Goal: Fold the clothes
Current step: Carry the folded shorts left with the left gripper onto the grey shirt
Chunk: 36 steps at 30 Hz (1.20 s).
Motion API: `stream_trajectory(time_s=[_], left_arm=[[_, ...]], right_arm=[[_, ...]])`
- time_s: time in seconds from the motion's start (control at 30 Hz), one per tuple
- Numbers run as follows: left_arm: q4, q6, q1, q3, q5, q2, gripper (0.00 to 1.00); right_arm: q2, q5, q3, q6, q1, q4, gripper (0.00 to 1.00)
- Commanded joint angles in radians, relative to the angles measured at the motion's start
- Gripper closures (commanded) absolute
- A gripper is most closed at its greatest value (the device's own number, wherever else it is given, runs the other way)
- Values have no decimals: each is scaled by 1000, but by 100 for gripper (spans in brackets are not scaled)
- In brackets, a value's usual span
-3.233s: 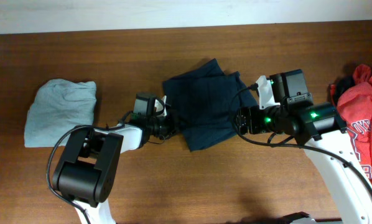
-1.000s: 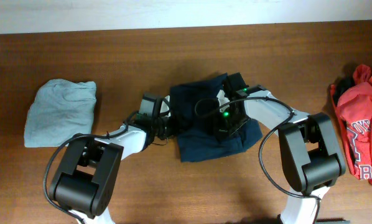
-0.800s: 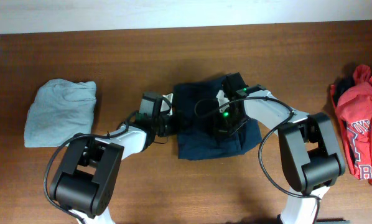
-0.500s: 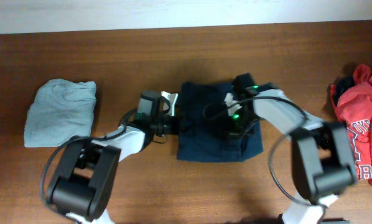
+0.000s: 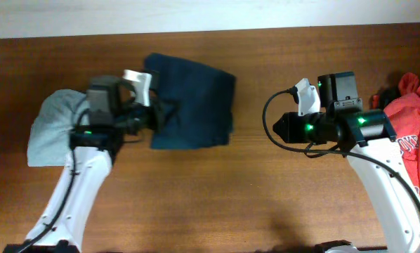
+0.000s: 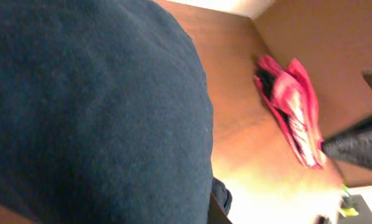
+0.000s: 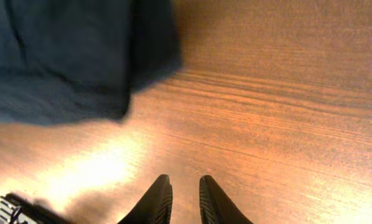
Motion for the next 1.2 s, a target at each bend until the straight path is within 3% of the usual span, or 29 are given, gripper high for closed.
stream_trajectory(time_s=[0.0,0.23,0.4,0.53,0.73,0.93,1.0,1.13,1.17], left_arm=[[-49,126,136,34,-16,-18,100],[-116,372,384,34,-27,-18,100],[-203,434,491,34,-132,-16,100],[-218,420,558,34,-180,-2,100],[-185,337,673,44,-89,0,100],[-192,335,758,48,-132,10,99],[-196,335,763,48,-197,25,94],[-202,277,764,48,-322,78,64],[-202,265,764,48,-347,90,61]], right_arm=[[2,9,1,-11,-6,-18,80],[2,8,1,-11,-6,-18,80],[2,9,1,-11,-6,-19,80],[2,9,1,-11,-6,-22,80],[2,9,1,-11,-6,-29,80],[2,10,1,-11,-6,-33,80],[2,11,1,-11,-6,-33,80],[2,37,1,-11,-6,-35,80],[2,36,1,-11,-6,-37,80]])
